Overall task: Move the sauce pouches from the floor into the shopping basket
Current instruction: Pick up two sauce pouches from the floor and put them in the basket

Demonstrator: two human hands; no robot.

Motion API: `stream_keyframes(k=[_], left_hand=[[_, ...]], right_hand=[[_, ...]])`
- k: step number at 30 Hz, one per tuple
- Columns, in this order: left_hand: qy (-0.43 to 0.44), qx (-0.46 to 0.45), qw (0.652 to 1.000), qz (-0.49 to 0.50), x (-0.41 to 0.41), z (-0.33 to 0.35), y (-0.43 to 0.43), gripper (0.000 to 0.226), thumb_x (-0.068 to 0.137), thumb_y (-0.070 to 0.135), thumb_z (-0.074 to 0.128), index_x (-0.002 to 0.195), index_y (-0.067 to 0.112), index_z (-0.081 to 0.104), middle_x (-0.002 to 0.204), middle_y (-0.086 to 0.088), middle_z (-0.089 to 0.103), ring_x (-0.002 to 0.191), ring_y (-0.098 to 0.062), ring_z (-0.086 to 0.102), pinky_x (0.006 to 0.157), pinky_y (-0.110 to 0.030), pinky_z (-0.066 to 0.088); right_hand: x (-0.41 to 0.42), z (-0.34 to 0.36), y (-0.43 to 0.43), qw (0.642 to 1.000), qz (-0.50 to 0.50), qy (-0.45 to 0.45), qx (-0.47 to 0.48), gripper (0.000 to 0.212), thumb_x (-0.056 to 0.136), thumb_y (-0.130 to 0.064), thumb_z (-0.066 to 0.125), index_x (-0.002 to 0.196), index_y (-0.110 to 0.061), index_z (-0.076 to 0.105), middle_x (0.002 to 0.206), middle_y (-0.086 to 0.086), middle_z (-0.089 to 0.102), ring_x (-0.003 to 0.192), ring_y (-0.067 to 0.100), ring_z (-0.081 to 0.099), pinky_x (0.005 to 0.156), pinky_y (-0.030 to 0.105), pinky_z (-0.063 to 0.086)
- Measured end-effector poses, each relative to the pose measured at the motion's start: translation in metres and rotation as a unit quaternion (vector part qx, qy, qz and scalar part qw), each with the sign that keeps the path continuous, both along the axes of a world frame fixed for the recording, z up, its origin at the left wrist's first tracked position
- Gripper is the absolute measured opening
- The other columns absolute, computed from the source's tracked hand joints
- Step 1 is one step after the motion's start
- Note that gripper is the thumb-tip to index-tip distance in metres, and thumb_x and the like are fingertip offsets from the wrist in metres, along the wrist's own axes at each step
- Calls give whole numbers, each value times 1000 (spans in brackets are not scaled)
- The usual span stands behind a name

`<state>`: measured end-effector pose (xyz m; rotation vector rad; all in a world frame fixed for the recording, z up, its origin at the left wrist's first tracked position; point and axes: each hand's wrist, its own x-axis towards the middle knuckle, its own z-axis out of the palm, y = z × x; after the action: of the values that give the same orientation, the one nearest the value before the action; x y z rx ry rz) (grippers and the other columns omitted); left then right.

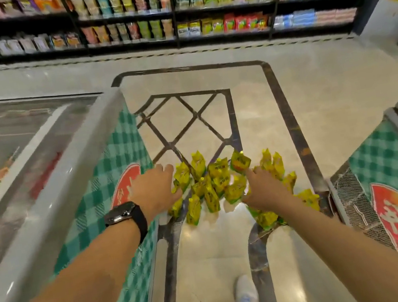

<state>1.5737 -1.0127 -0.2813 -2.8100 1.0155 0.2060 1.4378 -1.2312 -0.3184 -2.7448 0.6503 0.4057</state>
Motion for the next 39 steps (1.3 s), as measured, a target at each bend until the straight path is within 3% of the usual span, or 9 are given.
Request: stream_keyframes(k=[5, 11, 15, 19, 22, 26, 32, 36, 39], left_hand=[[51, 26, 998, 12, 75, -157, -52, 57, 93, 49, 50, 140, 18, 41, 131, -8, 55, 111, -30, 61, 80, -40, 53], [85, 71, 994, 3, 127, -383, -76, 55, 97, 39, 48, 146, 18, 32, 140, -11, 42, 124, -32, 51, 86, -42, 50], [78, 101, 992, -10, 157, -510, -88, 73, 95, 18, 56, 155, 21, 15, 154, -15, 26, 143, -37, 28, 98, -47, 47], [50, 112, 991, -48, 190, -596, -100, 84, 94, -3, 50, 159, 28, 6, 164, -18, 2, 151, -38, 9, 110, -50, 35], [26, 102, 992, -67, 211, -638, -104, 84, 92, -8, 51, 158, 29, 14, 165, -18, -1, 152, -37, 6, 114, -51, 29], [-26, 10, 993, -112, 230, -667, -112, 56, 87, -1, 61, 134, 27, 50, 161, -14, 17, 148, -34, 18, 106, -50, 39], [-31, -61, 987, -146, 224, -675, -115, 38, 73, 8, 76, 108, 24, 71, 146, -8, 44, 140, -31, 34, 90, -44, 42], [-43, -58, 979, -190, 214, -679, -118, 37, 62, 28, 88, 96, 23, 76, 134, -2, 55, 135, -28, 42, 101, -45, 37], [-69, -69, 968, -233, 212, -679, -122, 30, 60, 30, 86, 88, 23, 77, 122, 1, 64, 129, -27, 50, 110, -47, 34]], right_hand=[[85, -160, -41, 999, 1, 42, 26, 73, 86, -45, 62, 144, -13, 32, 142, 13, 39, 130, 33, 42, 95, 42, 46], [156, -374, -55, 999, -15, 34, 40, 68, 85, -44, 65, 138, -11, 36, 136, 10, 40, 130, 31, 40, 98, 40, 42], [193, -502, -59, 998, -38, -7, 39, 68, 84, -43, 67, 135, -9, 38, 135, 12, 41, 128, 32, 41, 101, 43, 40], [229, -592, -64, 997, -55, -35, 45, 69, 85, -41, 67, 138, -9, 35, 137, 12, 39, 130, 32, 39, 99, 45, 43], [252, -635, -68, 996, -54, -56, 44, 69, 87, -42, 66, 138, -8, 35, 139, 12, 38, 132, 32, 38, 101, 45, 43], [271, -660, -76, 996, -48, -63, 36, 66, 90, -44, 62, 139, -8, 37, 140, 13, 41, 131, 32, 42, 100, 46, 42], [281, -667, -90, 993, -80, -47, 72, 46, 92, -42, 56, 126, -11, 50, 126, 13, 57, 116, 36, 56, 92, 44, 48], [280, -669, -91, 995, -66, -44, 66, 36, 95, -36, 52, 121, -11, 53, 119, 14, 62, 109, 36, 59, 88, 44, 51], [281, -669, -94, 995, -66, -51, 62, 27, 96, -30, 51, 114, -11, 55, 113, 15, 64, 104, 36, 60, 83, 42, 51]])
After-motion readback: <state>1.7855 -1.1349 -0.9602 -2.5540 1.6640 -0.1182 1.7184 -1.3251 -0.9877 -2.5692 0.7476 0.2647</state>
